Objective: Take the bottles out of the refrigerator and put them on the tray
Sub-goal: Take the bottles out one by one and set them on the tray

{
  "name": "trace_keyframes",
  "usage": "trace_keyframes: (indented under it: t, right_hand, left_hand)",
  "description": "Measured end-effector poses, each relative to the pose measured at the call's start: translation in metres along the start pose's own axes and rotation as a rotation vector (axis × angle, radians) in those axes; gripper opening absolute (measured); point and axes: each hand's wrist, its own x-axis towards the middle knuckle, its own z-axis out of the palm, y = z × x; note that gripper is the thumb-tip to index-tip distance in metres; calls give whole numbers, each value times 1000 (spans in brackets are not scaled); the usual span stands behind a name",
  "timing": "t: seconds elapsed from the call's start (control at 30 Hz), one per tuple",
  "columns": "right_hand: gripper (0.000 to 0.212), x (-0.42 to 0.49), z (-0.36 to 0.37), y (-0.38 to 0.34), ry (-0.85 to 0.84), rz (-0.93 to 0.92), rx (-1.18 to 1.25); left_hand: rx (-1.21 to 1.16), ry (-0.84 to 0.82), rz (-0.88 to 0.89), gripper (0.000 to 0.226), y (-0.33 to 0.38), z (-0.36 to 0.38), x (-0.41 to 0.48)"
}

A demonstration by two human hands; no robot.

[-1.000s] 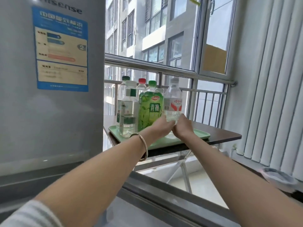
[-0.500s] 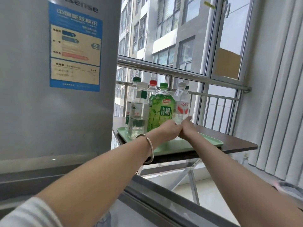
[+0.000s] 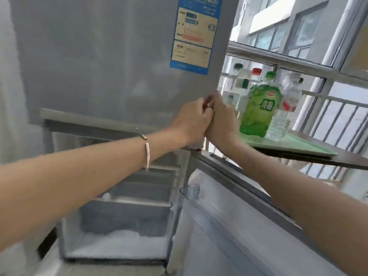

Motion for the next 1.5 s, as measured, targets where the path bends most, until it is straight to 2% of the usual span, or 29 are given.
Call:
trace_keyframes:
  t: [0.1,0.2,0.4,0.5,0.57,0.7,0.77,0.87,0.97,1.13,1.33,1.5]
  right_hand:
    - [22,-32,56,-40,-298,7,12]
    - [29,-61,115,-49,-542,20,-65]
    - [37,-109,254,-61,-850,183,-47]
    - [45,-124,304,-52,-938,289,5]
    - [57,-132,332,-43,-982,355,-19]
    - [66,-140,356,-28,-1033,412,-58]
    - [66,-142,363,-23,-1054,434,-55]
    - [67,-147,369,-18,-1076,480,-33]
    - [69,-153,369,-15,-1096,503,-5]
    - [66,-167,360,-12,-1071,536,23]
    - [80,-172,329,-15,-1030,553,76]
    - [94,-162,287,-27,-976,525,119]
  left_hand:
    - [32,-129,-91,30,-72,-36,-39]
    - [145,-274,-176,29,-138,-45,-67]
    - [318,-468,-348,27,-283,-34,-96]
    - [412,-492,-474,23,-335,-17,-103]
    - [510,-499,-546,29,-366,-3,-105]
    - [656,-564,-760,67,-396,13,-114]
    - [675,-604,-804,85,-407,20,-118]
    - [637,-623,-845,93,-420,30,-123]
    - [688,-614,-809,84,-428,33,-127]
    - [610,-482,-787,88,-413,29,-132]
    - [839,-458,-464,65,-353,1,-109]
    - [795,-420,-293,35,-275,-20,-85]
